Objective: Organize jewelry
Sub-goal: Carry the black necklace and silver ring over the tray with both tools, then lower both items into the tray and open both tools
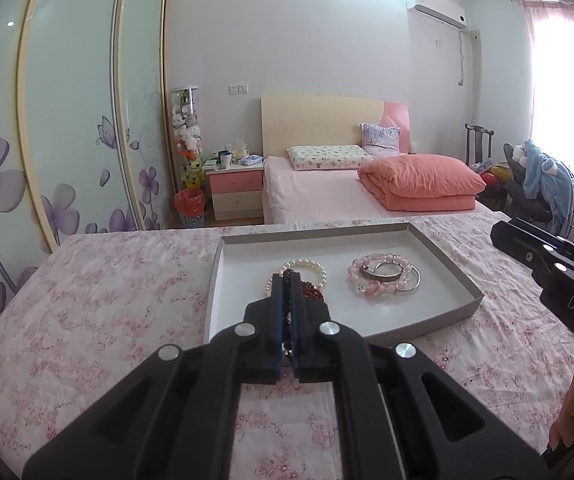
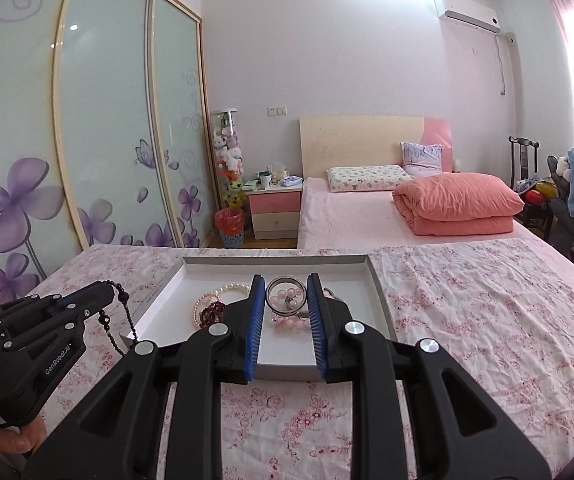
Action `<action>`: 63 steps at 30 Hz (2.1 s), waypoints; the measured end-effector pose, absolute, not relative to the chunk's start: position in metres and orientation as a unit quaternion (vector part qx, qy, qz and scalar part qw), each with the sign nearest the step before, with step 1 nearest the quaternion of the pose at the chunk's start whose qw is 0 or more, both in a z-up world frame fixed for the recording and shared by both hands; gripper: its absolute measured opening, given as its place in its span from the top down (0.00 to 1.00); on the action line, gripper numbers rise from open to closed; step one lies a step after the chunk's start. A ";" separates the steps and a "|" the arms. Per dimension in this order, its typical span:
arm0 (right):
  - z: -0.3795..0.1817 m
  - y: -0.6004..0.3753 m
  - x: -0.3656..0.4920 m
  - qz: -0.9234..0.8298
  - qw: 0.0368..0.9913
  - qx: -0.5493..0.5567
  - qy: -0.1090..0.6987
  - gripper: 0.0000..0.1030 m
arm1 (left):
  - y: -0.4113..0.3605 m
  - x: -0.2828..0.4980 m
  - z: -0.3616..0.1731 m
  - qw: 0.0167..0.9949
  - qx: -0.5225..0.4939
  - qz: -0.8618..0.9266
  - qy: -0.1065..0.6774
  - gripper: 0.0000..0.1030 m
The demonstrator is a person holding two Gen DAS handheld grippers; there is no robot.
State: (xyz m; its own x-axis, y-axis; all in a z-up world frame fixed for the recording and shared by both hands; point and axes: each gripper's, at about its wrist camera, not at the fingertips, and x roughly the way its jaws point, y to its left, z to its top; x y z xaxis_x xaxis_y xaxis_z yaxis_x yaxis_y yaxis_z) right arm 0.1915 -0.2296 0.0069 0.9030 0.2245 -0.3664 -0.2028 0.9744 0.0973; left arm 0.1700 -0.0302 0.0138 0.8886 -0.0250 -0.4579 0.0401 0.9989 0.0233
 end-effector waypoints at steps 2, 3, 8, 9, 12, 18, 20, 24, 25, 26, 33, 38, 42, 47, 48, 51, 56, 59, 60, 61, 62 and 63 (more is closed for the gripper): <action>0.006 -0.229 0.193 0.111 0.975 0.028 0.191 0.78 | -0.031 0.172 0.014 0.972 0.017 -0.018 0.234 0.95; 0.006 -0.228 0.193 0.111 0.975 0.027 0.191 0.78 | -0.031 0.172 0.014 0.972 0.018 -0.018 0.234 0.95; 0.005 -0.226 0.198 0.112 0.974 0.028 0.194 0.78 | -0.033 0.180 0.012 0.971 0.018 -0.020 0.236 0.95; 0.005 -0.226 0.199 0.112 0.974 0.028 0.195 0.78 | -0.033 0.181 0.012 0.971 0.018 -0.020 0.237 0.95; 0.007 -0.224 0.207 0.112 0.974 0.028 0.195 0.78 | -0.034 0.187 0.010 0.971 0.020 -0.021 0.239 0.95; 0.005 -0.224 0.229 0.116 0.971 0.043 0.204 0.78 | -0.038 0.208 0.008 0.971 0.030 -0.022 0.237 0.95; 0.003 -0.225 0.242 0.119 0.968 0.050 0.214 0.78 | -0.037 0.220 0.006 0.970 0.028 -0.024 0.241 0.95; -0.007 -0.223 0.265 0.122 0.962 0.062 0.237 0.78 | -0.034 0.243 0.000 0.966 0.017 -0.029 0.255 0.95; -0.011 -0.222 0.271 0.123 0.960 0.065 0.244 0.78 | -0.033 0.249 -0.002 0.965 0.014 -0.031 0.260 0.95; -0.015 -0.221 0.278 0.123 0.958 0.065 0.251 0.78 | -0.033 0.255 -0.004 0.964 0.011 -0.033 0.265 0.95; -0.034 -0.215 0.301 0.124 0.949 0.068 0.283 0.78 | -0.037 0.286 -0.021 0.955 0.003 -0.045 0.293 0.95; -0.040 -0.217 0.308 0.122 0.944 0.073 0.299 0.78 | -0.043 0.295 -0.028 0.952 0.003 -0.051 0.303 0.95; -0.038 -0.228 0.306 0.116 0.945 0.092 0.293 0.53 | -0.037 0.297 -0.025 0.952 -0.013 -0.052 0.300 0.80; -0.030 -0.243 0.299 0.106 0.947 0.109 0.284 0.53 | -0.020 0.295 -0.014 0.953 -0.041 -0.045 0.296 0.80; -0.029 -0.246 0.296 0.104 0.947 0.113 0.283 0.53 | -0.015 0.293 -0.011 0.953 -0.047 -0.041 0.295 0.80; -0.024 -0.250 0.289 0.100 0.948 0.118 0.280 0.53 | -0.004 0.285 -0.002 0.956 -0.055 -0.027 0.289 0.77; -0.014 -0.250 0.272 0.102 0.949 0.122 0.274 0.53 | 0.006 0.262 0.011 0.959 -0.057 -0.016 0.277 0.72; -0.006 -0.251 0.256 0.104 0.950 0.123 0.267 0.47 | 0.013 0.241 0.019 0.962 -0.059 -0.012 0.266 0.63; -0.005 -0.252 0.251 0.104 0.951 0.123 0.265 0.43 | 0.015 0.235 0.021 0.963 -0.060 -0.012 0.264 0.60; -0.003 -0.253 0.245 0.104 0.951 0.124 0.262 0.42 | 0.017 0.227 0.023 0.963 -0.062 -0.013 0.261 0.57; -0.001 -0.253 0.238 0.106 0.951 0.124 0.261 0.42 | 0.020 0.218 0.025 0.964 -0.066 -0.013 0.257 0.56; 0.000 -0.253 0.233 0.107 0.951 0.125 0.260 0.40 | 0.021 0.212 0.027 0.965 -0.068 -0.014 0.254 0.52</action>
